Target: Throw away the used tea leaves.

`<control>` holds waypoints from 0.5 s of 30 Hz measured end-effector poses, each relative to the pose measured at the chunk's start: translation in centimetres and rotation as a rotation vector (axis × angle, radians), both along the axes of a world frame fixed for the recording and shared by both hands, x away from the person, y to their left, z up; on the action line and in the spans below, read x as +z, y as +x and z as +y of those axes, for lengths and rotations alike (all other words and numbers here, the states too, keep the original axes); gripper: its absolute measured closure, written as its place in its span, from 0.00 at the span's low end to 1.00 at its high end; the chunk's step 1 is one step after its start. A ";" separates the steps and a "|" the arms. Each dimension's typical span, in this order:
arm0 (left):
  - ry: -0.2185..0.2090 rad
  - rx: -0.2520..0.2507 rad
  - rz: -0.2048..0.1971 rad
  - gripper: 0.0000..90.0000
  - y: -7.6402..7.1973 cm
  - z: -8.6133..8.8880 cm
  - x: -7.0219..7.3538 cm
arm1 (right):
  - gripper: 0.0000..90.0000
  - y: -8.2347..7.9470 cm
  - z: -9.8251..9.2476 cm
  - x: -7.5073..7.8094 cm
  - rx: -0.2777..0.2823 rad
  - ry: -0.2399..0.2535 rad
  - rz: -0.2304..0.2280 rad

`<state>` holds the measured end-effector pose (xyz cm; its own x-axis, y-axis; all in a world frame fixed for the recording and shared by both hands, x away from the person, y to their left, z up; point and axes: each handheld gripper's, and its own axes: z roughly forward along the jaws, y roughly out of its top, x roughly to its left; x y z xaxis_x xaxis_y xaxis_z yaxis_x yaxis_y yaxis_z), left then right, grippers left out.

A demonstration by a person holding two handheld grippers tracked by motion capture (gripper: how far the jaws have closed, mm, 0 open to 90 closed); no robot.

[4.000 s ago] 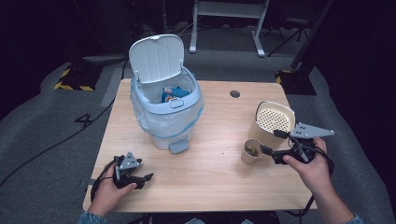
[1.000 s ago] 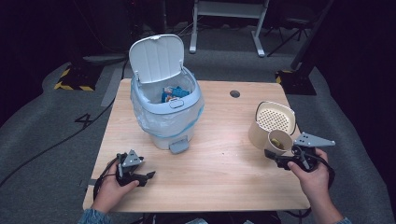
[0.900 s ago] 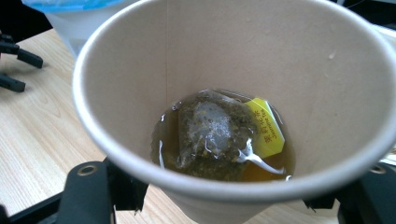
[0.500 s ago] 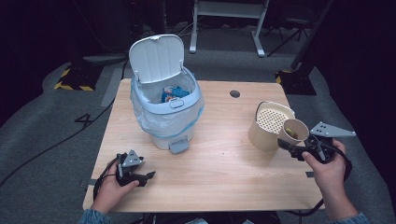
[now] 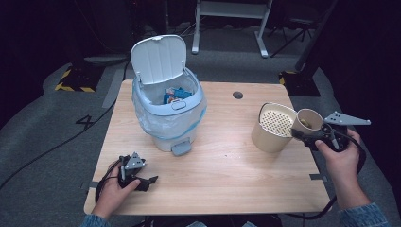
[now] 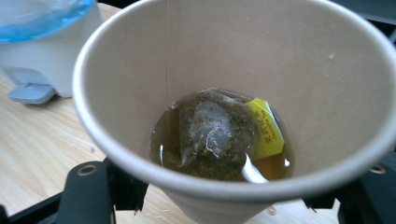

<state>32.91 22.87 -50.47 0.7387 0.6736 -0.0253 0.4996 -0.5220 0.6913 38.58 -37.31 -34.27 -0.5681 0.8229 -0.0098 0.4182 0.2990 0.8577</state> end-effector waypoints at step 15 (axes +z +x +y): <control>0.001 0.001 -0.001 0.17 0.0 0.0 0.0 | 0.36 3.5 -1.4 0.4 -0.050 -0.071 0.020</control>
